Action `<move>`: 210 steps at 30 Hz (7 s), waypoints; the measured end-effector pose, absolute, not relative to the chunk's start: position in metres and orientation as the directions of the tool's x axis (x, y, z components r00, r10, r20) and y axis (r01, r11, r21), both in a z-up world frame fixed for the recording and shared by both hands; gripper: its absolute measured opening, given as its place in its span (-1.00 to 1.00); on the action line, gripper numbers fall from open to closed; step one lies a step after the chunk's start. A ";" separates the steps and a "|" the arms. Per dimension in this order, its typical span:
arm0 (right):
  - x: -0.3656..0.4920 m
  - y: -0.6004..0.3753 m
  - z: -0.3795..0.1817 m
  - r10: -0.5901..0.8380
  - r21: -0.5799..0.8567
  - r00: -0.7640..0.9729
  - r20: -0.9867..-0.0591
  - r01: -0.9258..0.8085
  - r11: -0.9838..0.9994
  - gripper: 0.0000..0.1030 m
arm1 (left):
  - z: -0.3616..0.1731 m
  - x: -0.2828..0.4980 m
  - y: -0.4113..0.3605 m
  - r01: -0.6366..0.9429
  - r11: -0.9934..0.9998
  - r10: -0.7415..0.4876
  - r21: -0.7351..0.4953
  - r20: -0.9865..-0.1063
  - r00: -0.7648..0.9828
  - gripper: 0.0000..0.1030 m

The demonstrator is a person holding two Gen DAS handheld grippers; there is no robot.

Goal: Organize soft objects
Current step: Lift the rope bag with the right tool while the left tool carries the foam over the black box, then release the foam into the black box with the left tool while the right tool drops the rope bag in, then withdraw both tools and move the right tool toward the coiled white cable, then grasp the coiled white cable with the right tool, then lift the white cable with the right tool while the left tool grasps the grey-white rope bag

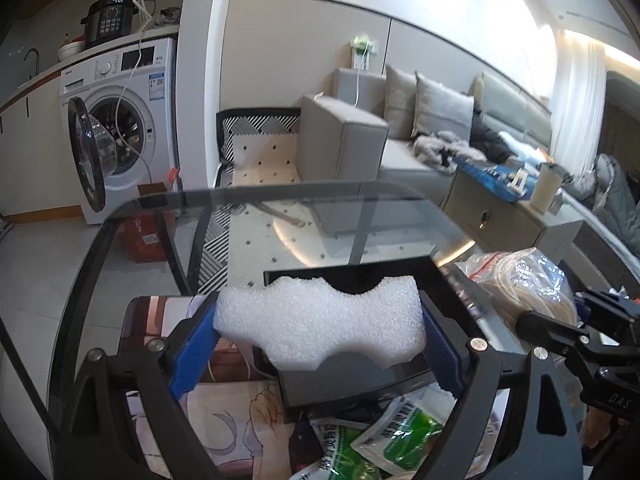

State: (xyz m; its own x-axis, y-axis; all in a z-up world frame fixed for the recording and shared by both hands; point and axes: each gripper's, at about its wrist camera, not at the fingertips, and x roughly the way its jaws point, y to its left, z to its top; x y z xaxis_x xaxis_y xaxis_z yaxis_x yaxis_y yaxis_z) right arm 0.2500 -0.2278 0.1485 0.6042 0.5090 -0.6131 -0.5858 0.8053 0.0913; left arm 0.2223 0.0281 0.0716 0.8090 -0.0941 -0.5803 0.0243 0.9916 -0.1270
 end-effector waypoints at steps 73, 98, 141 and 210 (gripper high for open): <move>0.290 -0.201 0.114 0.475 -0.072 0.532 -0.701 -0.716 0.695 0.81 | 0.050 0.242 0.003 0.115 0.993 -0.109 -0.031 -0.618 0.778 1.00; 0.169 -0.280 0.104 0.495 0.092 0.581 -0.646 -0.585 0.806 0.99 | 0.087 0.105 0.027 -0.017 0.999 -0.003 -0.036 -0.503 0.864 1.00; 0.191 -0.246 0.027 0.475 0.178 0.427 -0.769 -0.570 0.802 0.99 | 0.013 0.097 -0.003 0.075 0.997 -0.076 -0.027 -0.627 0.775 1.00; 0.169 -0.277 0.028 0.552 0.222 0.430 -0.715 -0.609 0.761 0.15 | 0.002 0.100 -0.021 0.132 0.991 -0.122 -0.035 -0.662 0.740 1.00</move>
State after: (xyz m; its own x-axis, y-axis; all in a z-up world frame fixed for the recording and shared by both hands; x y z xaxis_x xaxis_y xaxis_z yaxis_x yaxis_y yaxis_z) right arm 0.1685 -0.2770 0.0284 0.4299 0.5518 -0.7146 -0.6092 0.7614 0.2215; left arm 0.0999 -0.0206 0.0018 0.7399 -0.1220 -0.6616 0.1322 0.9906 -0.0347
